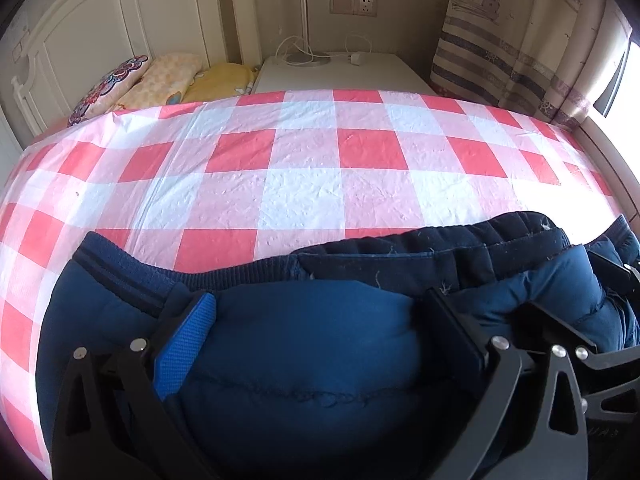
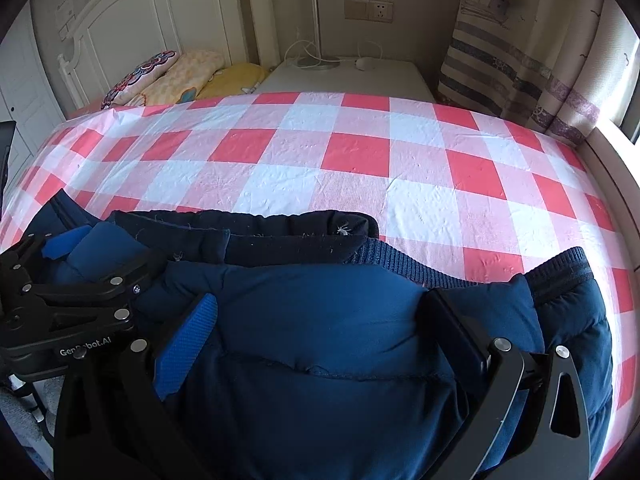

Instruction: Fold large clothes

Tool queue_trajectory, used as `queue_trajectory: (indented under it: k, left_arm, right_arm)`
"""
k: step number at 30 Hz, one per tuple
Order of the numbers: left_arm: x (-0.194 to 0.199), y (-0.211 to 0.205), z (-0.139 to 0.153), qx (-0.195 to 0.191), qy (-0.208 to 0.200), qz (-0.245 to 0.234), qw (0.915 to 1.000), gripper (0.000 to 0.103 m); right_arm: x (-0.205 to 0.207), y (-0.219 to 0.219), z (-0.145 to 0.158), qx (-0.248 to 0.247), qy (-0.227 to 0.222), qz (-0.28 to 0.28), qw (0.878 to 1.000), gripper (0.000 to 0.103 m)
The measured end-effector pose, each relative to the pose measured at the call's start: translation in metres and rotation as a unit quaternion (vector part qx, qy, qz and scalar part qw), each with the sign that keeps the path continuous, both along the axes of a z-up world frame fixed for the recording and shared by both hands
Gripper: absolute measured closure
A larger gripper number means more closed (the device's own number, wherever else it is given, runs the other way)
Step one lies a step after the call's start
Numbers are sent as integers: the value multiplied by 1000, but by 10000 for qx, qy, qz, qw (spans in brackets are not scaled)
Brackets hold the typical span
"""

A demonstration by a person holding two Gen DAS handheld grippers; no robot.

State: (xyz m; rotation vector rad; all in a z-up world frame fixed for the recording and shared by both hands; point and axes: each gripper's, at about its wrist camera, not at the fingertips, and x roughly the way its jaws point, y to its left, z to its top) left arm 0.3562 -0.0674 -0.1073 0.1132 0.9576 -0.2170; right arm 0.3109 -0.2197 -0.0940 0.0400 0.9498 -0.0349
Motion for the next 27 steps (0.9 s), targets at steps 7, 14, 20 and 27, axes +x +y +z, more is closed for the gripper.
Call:
queue_trajectory:
  k: [7,14,20,27]
  left_arm:
    - [0,-2,0,28,-53,10,10000,2]
    - [1,-3,-1,58,-73,26,10000,2]
    - [3,1,1,-115,4,-16,9999,2]
    - [-11,26,49,-107,-283,-99,9995,3]
  right_arm:
    - [0,0,0,-7,-31,-9,10000,4]
    - [0,-1,0,74,9,5,10000,4]
    - [-5,-18,17,683,65,81,9976,4]
    - [-40,-49,79,508,-600,53,9969,4]
